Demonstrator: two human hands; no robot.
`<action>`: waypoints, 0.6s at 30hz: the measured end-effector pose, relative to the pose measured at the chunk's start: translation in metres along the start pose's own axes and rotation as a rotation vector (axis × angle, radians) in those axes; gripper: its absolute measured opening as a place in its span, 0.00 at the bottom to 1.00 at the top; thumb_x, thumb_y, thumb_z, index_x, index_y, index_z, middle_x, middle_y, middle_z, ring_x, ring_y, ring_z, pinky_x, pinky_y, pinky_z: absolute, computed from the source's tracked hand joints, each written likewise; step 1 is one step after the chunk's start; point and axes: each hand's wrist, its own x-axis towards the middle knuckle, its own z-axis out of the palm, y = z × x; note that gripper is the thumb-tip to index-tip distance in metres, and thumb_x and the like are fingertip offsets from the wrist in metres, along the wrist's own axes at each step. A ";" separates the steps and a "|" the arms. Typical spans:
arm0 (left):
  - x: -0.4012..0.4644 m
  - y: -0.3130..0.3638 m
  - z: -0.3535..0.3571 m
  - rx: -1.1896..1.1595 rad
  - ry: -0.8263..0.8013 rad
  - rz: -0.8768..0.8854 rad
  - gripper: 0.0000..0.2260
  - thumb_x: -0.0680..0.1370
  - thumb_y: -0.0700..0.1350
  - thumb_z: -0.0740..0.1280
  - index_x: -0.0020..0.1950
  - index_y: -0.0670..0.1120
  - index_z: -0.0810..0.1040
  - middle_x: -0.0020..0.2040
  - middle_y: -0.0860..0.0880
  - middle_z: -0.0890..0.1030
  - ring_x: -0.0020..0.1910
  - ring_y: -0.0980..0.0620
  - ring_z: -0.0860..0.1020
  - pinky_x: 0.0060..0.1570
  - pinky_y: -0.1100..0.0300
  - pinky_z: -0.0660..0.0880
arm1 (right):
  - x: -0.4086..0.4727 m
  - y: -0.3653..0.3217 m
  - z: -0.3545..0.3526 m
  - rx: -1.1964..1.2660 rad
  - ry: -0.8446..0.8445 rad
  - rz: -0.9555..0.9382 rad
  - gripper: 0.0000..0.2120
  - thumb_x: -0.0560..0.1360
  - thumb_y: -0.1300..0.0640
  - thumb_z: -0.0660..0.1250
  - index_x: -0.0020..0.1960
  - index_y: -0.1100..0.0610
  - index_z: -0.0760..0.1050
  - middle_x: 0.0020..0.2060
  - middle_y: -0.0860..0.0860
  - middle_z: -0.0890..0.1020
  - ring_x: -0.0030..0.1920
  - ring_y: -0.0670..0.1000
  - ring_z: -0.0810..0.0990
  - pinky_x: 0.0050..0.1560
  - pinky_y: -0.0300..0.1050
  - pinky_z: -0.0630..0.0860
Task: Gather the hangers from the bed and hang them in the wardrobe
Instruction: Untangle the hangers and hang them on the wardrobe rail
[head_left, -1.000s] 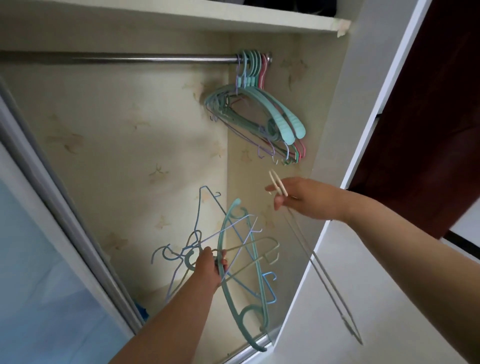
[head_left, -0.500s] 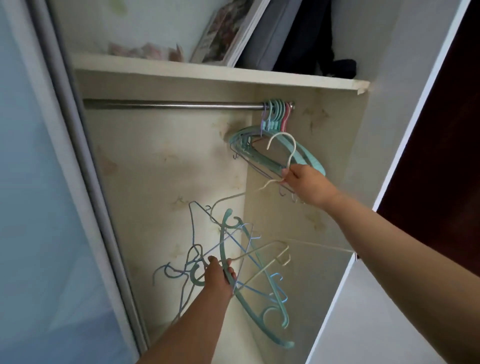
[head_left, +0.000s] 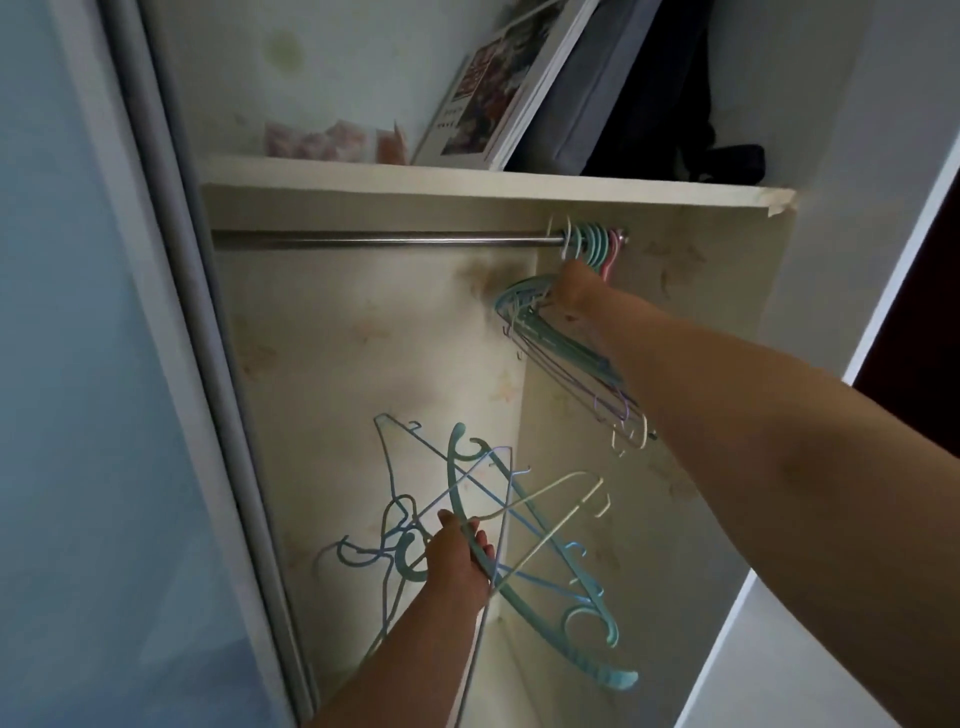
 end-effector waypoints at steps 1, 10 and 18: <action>0.001 0.003 -0.001 -0.006 0.003 -0.006 0.19 0.82 0.55 0.56 0.39 0.44 0.72 0.33 0.48 0.72 0.29 0.54 0.70 0.35 0.61 0.67 | 0.000 -0.001 0.001 -0.296 -0.012 -0.088 0.13 0.80 0.60 0.59 0.62 0.65 0.74 0.60 0.58 0.78 0.60 0.56 0.77 0.57 0.43 0.73; -0.001 0.019 -0.002 -0.044 -0.004 0.043 0.20 0.82 0.56 0.57 0.39 0.43 0.72 0.34 0.48 0.73 0.31 0.53 0.69 0.37 0.60 0.68 | 0.018 0.020 0.017 -0.201 -0.141 -0.043 0.17 0.78 0.66 0.57 0.66 0.67 0.69 0.49 0.59 0.78 0.37 0.51 0.75 0.38 0.42 0.75; -0.010 0.002 -0.006 0.000 -0.053 0.017 0.09 0.82 0.52 0.59 0.54 0.48 0.72 0.37 0.49 0.74 0.29 0.54 0.68 0.34 0.60 0.67 | -0.107 0.096 0.035 -0.430 -0.037 -0.543 0.16 0.79 0.50 0.59 0.62 0.56 0.73 0.57 0.55 0.78 0.57 0.57 0.77 0.57 0.50 0.74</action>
